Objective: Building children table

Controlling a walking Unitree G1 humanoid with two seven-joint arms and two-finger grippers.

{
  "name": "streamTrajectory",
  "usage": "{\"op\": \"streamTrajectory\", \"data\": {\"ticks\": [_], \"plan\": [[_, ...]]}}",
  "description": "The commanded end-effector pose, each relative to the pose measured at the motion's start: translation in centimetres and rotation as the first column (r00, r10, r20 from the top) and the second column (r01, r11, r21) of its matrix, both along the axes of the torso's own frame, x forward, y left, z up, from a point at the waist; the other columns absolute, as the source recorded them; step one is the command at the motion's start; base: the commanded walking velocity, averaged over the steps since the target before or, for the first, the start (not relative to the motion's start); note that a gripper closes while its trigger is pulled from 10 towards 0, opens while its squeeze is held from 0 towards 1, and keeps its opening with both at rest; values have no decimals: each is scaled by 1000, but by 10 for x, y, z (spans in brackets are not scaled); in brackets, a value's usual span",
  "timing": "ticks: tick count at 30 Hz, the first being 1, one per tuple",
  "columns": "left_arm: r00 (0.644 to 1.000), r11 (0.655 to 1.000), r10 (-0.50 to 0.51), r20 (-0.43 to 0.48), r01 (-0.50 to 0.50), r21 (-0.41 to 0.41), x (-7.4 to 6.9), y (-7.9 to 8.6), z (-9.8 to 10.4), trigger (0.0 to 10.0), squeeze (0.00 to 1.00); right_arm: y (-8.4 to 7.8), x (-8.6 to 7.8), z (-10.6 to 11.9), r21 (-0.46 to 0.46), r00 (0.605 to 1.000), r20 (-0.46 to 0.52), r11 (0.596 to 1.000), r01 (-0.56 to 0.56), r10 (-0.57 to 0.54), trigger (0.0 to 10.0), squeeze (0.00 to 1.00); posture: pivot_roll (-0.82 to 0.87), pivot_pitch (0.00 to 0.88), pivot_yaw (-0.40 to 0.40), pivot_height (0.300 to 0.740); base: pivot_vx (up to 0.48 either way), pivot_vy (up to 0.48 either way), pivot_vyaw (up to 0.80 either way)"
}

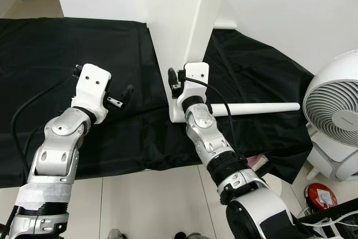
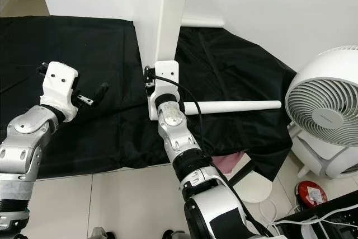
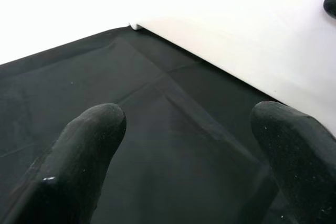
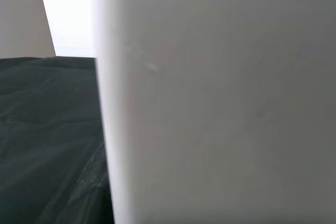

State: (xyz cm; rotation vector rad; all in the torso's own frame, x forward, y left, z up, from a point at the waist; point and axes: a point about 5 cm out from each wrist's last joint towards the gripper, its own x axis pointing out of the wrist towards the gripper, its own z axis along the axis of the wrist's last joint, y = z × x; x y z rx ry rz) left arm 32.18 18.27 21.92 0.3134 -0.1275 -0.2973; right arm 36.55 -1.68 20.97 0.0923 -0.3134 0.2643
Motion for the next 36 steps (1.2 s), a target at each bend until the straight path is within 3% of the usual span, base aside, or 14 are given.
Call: {"op": "streamTrajectory", "data": {"ticks": [1, 2, 16, 20, 22, 24, 25, 26, 27, 28, 29, 30, 31, 36], "plan": [[1000, 1000, 16, -17, -16, -4, 1, -4, -7, 10000, 0, 54, -33, 85, 66, 912, 361, 970, -235, 197, 4431, 0, 114, 92, -112, 740, 0, 0, 0], [1000, 1000, 14, -19, -14, -3, 0, -4, -8, 10000, 0, 53, -36, 93, 66, 899, 392, 969, -238, 194, 0, 0, 110, 95, -112, 740, 0, 0, 0], [1000, 1000, 15, -23, -15, -3, 0, -4, -8, 10000, 0, 47, -62, 88, 32, 865, 455, 967, -251, 209, 0, 0, 105, 99, -107, 740, 0, 0, 0], [1000, 1000, 13, -25, -13, -5, 1, -5, -8, 10000, 0, 58, -64, 78, -5, 864, 432, 958, -286, 261, 0, 0, 98, 98, -101, 740, 0, 0, 0], [1000, 1000, 3, -25, -4, -8, 2, -8, -8, 10000, 0, 75, -65, 58, -90, 863, 361, 934, -344, 353, 0, 0, 96, 97, -101, 740, 0, 0, 0], [1000, 1000, 3, -24, -3, -7, 2, -8, -8, 10000, 0, 80, -64, 49, -108, 867, 314, 921, -373, 388, 0, 0, 99, 97, -104, 740, 0, 0, 0], [1000, 1000, 4, -24, -4, -8, 1, -8, -8, 10000, 0, 81, -64, 42, -116, 870, 272, 912, -394, 411, 4196, 0, 98, 100, -106, 740, 0, 0, 0], [1000, 1000, 4, -24, -4, -8, 1, -8, -8, 10000, 0, 81, -64, 42, -116, 870, 272, 912, -394, 411, 4196, 0, 98, 100, -106, 740, 0, 0, 0], [1000, 1000, 5, -24, -6, -8, 1, -8, -8, 10000, 0, 81, -63, 38, -117, 877, 246, 911, -395, 412, 10000, 0, 98, 100, -106, 740, 0, 0, 0], [1000, 1000, 7, -25, -7, -7, 0, -8, -9, 10000, 0, 79, -63, 34, -109, 877, 230, 907, -407, 421, 10000, 0, 96, 104, -105, 740, 0, 0, 0], [1000, 1000, 8, -26, -8, -6, 0, -7, -9, 10000, 0, 77, -64, 33, -104, 878, 222, 905, -412, 425, 10000, 380, 96, 104, -105, 740, 0, 0, 0], [1000, 1000, 8, -26, -8, -6, 0, -7, -9, 10000, 0, 77, -64, 33, -104, 878, 222, 905, -412, 425, 10000, 380, 96, 104, -105, 740, 0, 0, 0], [1000, 1000, 8, -29, -8, -6, 0, -7, -10, 10000, 0, 75, -64, 31, -82, 881, 201, 903, -421, 429, 10000, 1000, 96, 104, -105, 740, 0, 0, 0], [1000, 1000, 4, -30, -4, -4, 1, -8, -10, 10000, 0, 65, -62, 25, -59, 900, 163, 915, -400, 404, 10000, 1000, 92, 105, -104, 740, 0, 0, 0]]}}
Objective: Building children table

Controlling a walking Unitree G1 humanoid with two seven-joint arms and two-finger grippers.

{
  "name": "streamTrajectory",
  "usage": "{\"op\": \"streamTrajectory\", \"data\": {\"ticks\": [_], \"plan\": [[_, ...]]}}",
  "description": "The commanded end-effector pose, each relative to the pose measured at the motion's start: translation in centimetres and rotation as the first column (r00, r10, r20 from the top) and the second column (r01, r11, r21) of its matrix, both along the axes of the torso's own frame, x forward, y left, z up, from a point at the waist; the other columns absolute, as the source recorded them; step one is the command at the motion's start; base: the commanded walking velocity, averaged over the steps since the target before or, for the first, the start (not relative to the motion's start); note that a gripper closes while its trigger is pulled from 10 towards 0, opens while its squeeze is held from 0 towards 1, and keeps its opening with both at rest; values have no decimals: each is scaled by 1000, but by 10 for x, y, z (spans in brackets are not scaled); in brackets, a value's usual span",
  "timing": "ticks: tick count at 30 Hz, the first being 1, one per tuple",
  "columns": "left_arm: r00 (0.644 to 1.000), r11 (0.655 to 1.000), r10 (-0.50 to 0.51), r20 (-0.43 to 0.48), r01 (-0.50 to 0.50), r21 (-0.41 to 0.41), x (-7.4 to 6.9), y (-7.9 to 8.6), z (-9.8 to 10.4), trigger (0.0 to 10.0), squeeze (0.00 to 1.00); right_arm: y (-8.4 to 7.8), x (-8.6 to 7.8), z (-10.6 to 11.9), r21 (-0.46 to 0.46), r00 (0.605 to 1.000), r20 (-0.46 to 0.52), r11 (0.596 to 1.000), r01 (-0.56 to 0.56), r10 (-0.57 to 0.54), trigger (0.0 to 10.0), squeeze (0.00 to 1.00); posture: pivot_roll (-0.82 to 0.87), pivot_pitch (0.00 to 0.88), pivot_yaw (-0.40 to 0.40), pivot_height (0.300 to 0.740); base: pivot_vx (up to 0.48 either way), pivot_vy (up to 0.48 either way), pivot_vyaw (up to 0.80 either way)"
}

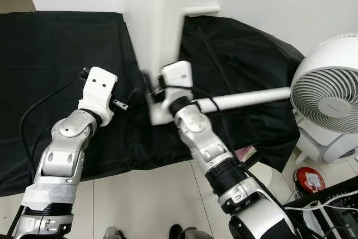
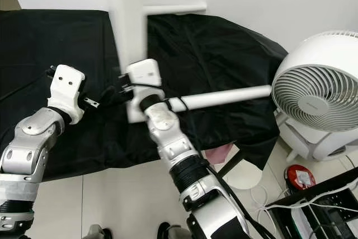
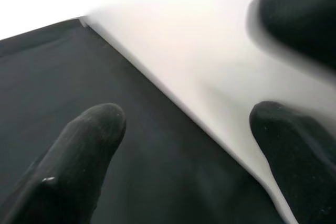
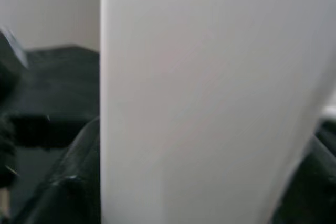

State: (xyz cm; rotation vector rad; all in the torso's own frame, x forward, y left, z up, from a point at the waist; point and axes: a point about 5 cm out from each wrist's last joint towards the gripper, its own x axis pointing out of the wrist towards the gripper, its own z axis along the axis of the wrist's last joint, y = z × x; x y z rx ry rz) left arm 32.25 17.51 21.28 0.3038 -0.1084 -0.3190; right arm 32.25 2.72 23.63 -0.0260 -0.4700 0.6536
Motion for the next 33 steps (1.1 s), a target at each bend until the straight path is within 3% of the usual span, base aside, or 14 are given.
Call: {"op": "streamTrajectory", "data": {"ticks": [1, 2, 3, 20, 25, 33], "plan": [[1000, 1000, 22, -7, -22, 2, 0, -1, -3, 10000, 0, 20, -18, -2, 110, 997, -43, 992, -57, 62, 10000, 1000, 92, 105, -104, 740, 0, 0, 0], [1000, 1000, 22, -7, -22, 2, 0, -1, -3, 10000, 0, 20, -18, -2, 110, 997, -43, 992, -57, 62, 10000, 1000, 92, 105, -104, 740, 0, 0, 0], [1000, 1000, 19, -7, -19, 4, 0, -1, -3, 10000, 0, 18, -18, -3, 114, 997, -47, 992, -61, 66, 10000, 0, 90, 105, -101, 740, 0, 0, 0], [1000, 1000, 22, -9, -22, 19, -1, 2, -3, 10000, 0, -19, -15, -22, 99, 997, -74, 995, -30, 37, 10000, 0, 97, 107, -96, 740, 0, 0, 0], [1000, 999, 29, -12, -28, 41, -2, 8, -3, 10000, 0, -44, -20, -34, 146, 997, -74, 989, -11, 22, 10000, 0, 104, 106, -94, 740, 0, 0, 0], [998, 995, 56, -19, -54, 79, -3, 17, -4, 10000, 0, -67, -28, -44, 178, 996, -89, 984, 1, 15, 10000, 0, 114, 106, -92, 740, 0, 0, 0]]}}
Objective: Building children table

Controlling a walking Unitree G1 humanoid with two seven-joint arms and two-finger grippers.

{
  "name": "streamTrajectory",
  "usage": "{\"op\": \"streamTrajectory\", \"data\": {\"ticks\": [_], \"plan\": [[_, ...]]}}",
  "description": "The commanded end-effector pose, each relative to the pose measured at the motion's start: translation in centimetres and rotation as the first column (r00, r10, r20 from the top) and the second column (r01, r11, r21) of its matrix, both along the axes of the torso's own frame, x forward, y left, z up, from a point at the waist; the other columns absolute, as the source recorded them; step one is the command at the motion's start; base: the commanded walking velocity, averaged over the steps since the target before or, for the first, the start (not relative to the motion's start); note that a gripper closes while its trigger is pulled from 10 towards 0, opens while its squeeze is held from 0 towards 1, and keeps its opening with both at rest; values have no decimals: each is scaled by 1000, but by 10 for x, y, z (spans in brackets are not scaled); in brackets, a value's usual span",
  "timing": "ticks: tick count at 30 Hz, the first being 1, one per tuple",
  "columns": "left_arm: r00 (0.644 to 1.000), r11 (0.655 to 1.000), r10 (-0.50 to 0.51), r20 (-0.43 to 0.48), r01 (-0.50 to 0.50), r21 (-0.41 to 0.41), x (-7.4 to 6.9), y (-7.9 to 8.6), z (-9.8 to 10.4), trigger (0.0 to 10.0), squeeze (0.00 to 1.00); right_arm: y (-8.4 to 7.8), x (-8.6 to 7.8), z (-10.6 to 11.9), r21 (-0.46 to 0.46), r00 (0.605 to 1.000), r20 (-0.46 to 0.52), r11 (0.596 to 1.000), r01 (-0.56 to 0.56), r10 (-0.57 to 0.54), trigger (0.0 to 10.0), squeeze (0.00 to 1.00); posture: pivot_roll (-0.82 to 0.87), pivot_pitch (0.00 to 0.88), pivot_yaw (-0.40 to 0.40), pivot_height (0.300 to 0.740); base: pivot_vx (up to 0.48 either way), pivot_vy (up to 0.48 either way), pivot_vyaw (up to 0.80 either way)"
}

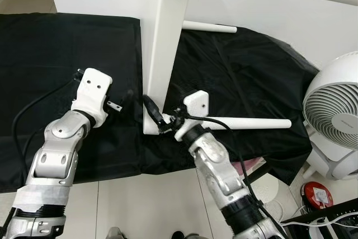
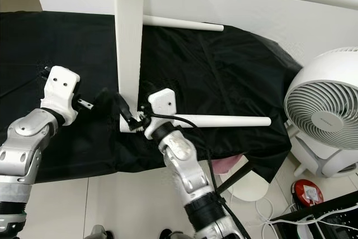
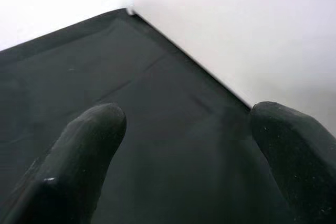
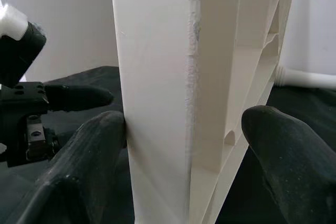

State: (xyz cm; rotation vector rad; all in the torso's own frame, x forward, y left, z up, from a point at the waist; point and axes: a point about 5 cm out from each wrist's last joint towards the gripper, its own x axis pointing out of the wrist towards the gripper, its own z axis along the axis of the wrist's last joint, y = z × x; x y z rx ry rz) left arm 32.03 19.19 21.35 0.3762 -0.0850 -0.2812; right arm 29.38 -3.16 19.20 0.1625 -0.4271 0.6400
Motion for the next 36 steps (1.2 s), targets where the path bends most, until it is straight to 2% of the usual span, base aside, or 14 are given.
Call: {"op": "streamTrajectory", "data": {"ticks": [1, 2, 7, 12, 14, 16, 19, 20, 23, 27, 28, 29, 32, 36], "plan": [[1000, 1000, 21, -17, -21, 17, -1, 3, -4, 10000, 0, -15, -1, -3, 17, 1000, -1, 999, 31, -31, 10000, 0, 118, 104, -91, 740, 0, 0, 0], [1000, 1000, 21, -17, -21, 17, -1, 3, -4, 10000, 0, -15, -1, -3, 17, 1000, -1, 999, 31, -31, 10000, 0, 118, 104, -91, 740, 0, 0, 0], [999, 998, 31, -24, -30, 55, -7, 18, -3, 10000, 0, -42, -9, -12, 1, 997, -22, 997, 74, -74, 10000, 0, 123, 98, -94, 740, 0, 0, 0], [999, 997, 16, -34, -13, 79, -12, 26, -2, 10000, 0, -55, -13, -17, -14, 995, -34, 996, 90, -91, 10000, 0, 124, 98, -92, 740, 0, 0, 0], [995, 995, -60, -79, 67, 76, -21, 29, -4, 10000, 0, -68, -16, -24, -45, 992, -55, 992, 115, -117, 10000, 0, 132, 97, -94, 740, 0, 0, 0], [992, 993, -88, -93, 95, 76, -24, 28, -5, 10000, 0, -72, -17, -26, -52, 990, -62, 991, 123, -126, 10000, 0, 132, 97, -94, 740, 0, 0, 0], [964, 975, -215, -156, 220, 17, -35, 14, -12, 10000, 0, -85, -13, -31, -70, 979, -84, 981, 182, -187, 10000, 0, 134, 98, -89, 740, 0, 0, 0], [964, 975, -215, -156, 220, 17, -35, 14, -12, 10000, 0, -85, -13, -31, -70, 979, -84, 981, 182, -187, 10000, 0, 134, 98, -89, 740, 0, 0, 0], [927, 945, -327, -184, 322, -59, -44, -3, -16, 10000, 0, -92, -8, -32, -79, 965, -97, 968, 237, -244, 10000, 0, 136, 98, -87, 740, 0, 0, 0], [916, 938, -347, -201, 340, -73, -45, -14, -22, 10000, 0, -97, -2, -33, -87, 950, -114, 955, 283, -292, 10000, 0, 136, 98, -86, 740, 0, 0, 0], [909, 933, -359, -209, 349, -85, -45, -20, -25, 10000, 0, -102, 3, -34, -107, 929, -125, 936, 336, -348, 10000, 0, 134, 97, -86, 740, 0, 0, 0], [909, 933, -359, -209, 349, -85, -45, -20, -25, 10000, 0, -102, 3, -34, -107, 929, -125, 936, 336, -348, 10000, 0, 134, 97, -86, 740, 0, 0, 0], [897, 929, -368, -246, 349, -119, -44, -36, -34, 10000, 0, -109, 11, -36, -137, 890, -139, 899, 416, -434, 10000, 0, 129, 97, -85, 740, 0, 0, 0], [902, 936, -349, -255, 327, -127, -42, -39, -36, 10000, 0, -110, 12, -36, -144, 885, -138, 893, 426, -444, 10000, 0, 128, 96, -87, 740, 0, 0, 0]]}}
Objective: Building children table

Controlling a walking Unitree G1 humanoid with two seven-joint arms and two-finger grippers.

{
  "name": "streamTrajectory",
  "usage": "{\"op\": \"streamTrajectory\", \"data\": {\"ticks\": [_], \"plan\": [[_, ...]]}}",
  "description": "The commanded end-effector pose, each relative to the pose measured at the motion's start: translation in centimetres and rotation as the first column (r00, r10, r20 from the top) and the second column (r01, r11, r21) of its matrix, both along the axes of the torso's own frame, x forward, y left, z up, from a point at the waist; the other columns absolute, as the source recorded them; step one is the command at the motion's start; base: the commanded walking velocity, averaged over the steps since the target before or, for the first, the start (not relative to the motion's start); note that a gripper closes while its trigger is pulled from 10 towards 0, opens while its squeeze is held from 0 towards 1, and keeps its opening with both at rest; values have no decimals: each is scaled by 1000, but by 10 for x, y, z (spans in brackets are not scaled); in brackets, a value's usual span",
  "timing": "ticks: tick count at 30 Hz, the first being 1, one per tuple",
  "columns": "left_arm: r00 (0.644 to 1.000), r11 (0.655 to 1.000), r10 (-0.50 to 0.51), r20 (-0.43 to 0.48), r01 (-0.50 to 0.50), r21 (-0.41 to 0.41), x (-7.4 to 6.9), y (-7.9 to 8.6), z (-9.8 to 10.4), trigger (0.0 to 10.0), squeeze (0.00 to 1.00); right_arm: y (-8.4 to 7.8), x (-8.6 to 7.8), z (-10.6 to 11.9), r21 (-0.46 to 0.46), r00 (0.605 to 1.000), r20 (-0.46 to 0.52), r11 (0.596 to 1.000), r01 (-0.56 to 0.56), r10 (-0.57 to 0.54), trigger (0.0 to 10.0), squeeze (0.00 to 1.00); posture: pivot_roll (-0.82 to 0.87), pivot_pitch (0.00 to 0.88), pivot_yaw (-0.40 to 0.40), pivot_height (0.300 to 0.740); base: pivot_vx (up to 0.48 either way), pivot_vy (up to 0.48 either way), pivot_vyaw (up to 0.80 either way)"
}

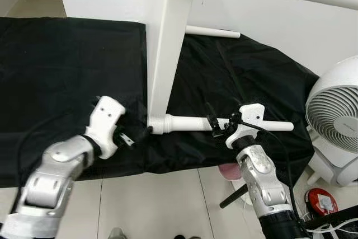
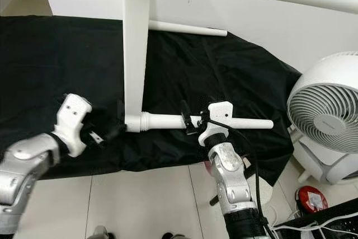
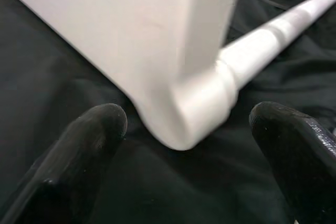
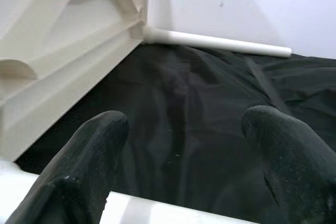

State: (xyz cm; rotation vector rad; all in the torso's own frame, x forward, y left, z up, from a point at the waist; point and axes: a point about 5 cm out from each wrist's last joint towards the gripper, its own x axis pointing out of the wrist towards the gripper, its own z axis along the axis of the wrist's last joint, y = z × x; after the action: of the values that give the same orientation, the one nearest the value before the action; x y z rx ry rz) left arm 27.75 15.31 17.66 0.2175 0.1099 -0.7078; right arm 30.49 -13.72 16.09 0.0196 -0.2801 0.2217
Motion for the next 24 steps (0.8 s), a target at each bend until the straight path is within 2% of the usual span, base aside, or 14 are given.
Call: {"op": "streamTrajectory", "data": {"ticks": [1, 5, 14, 20, 24], "plan": [[998, 998, 69, -10, -69, 6, 4, -3, -1, 10000, 0, -5, 2, -5, -10, 999, -29, 1000, 27, -28, 10000, 0, 126, 94, -87, 740, 0, 0, 0], [992, 990, 124, -29, -126, -58, 10, -16, 2, 10000, 0, -6, 6, -5, -25, 998, -33, 998, 53, -54, 10000, 0, 117, 90, -91, 740, 0, 0, 0], [974, 962, 227, -7, -225, -155, 24, -28, 20, 10000, 0, -6, 11, -5, -29, 996, -41, 997, 76, -77, 10000, 0, 111, 82, -99, 740, 0, 0, 0], [976, 958, 218, 20, -210, -197, 25, -39, 31, 10000, 0, -2, 14, -7, -50, 995, -56, 995, 82, -85, 10000, 0, 111, 74, -102, 740, 0, 0, 0], [974, 957, 224, 25, -215, -195, 25, -39, 33, 10000, 0, 1, 15, -10, -65, 995, -65, 995, 71, -76, 10000, 0, 111, 74, -102, 740, 0, 0, 0]]}}
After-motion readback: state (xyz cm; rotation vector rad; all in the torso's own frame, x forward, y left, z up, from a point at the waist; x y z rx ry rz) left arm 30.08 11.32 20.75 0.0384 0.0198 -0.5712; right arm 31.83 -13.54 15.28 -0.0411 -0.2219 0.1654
